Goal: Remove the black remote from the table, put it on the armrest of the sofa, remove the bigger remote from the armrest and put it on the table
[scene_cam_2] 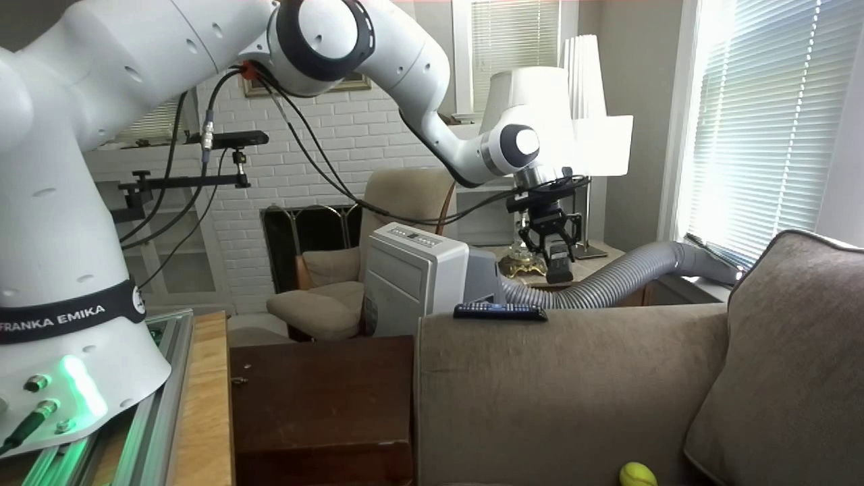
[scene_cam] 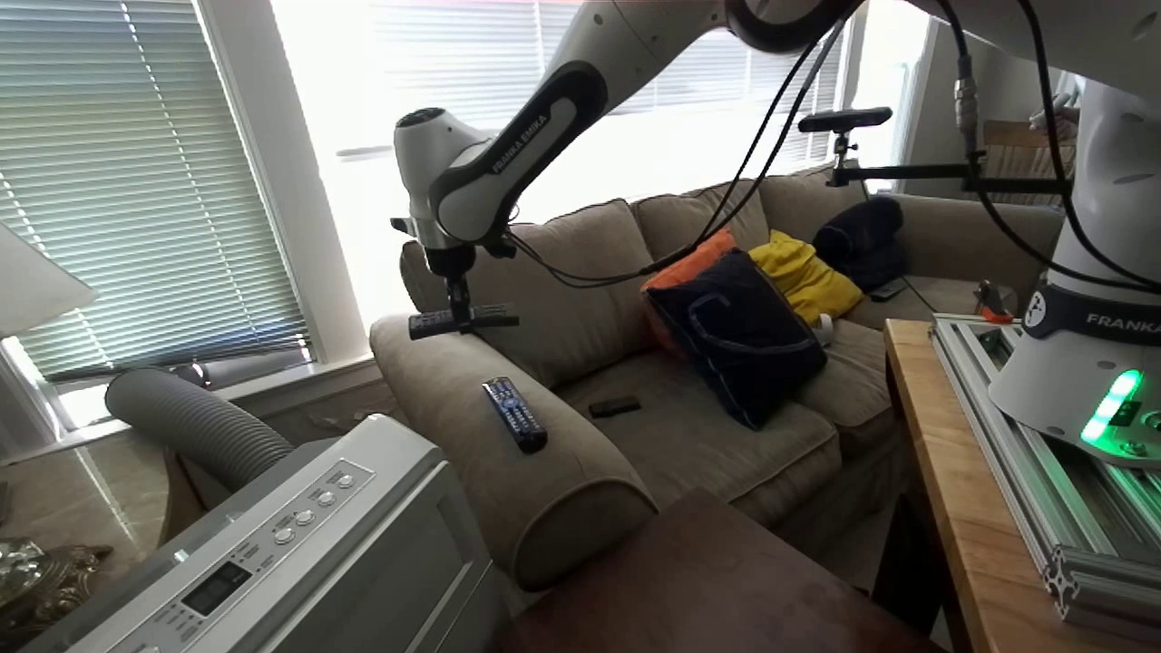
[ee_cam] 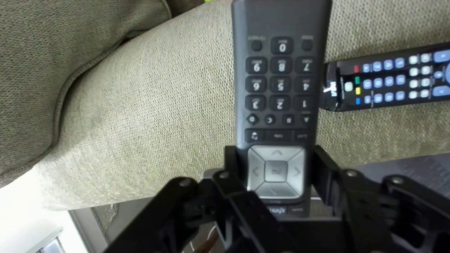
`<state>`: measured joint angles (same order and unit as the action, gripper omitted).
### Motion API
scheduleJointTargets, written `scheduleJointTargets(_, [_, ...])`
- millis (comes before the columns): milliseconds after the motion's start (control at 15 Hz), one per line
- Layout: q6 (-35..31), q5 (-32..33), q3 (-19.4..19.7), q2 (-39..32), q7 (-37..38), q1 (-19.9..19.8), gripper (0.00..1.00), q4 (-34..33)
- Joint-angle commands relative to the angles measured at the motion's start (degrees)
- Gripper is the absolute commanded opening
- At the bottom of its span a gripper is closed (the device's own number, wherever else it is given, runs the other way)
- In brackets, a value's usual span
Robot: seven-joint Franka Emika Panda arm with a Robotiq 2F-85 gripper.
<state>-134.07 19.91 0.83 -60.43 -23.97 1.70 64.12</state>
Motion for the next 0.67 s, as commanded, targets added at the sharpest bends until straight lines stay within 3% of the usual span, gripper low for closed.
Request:
scheduleJointTargets(0, [2.70,-2.36,-2.61,-6.46,-8.16,-2.62,0.28,-10.00])
scheduleJointTargets(267, [5.54,-3.61,-3.99,-10.88,-14.81,-4.36,0.28,-16.21])
scheduleJointTargets(333, [5.50,-3.52,-3.79,-9.90,-14.48,-3.50,0.28,-14.24])
scheduleJointTargets(600, [8.55,-4.85,-3.39,-12.55,-15.66,-3.69,0.28,-16.81])
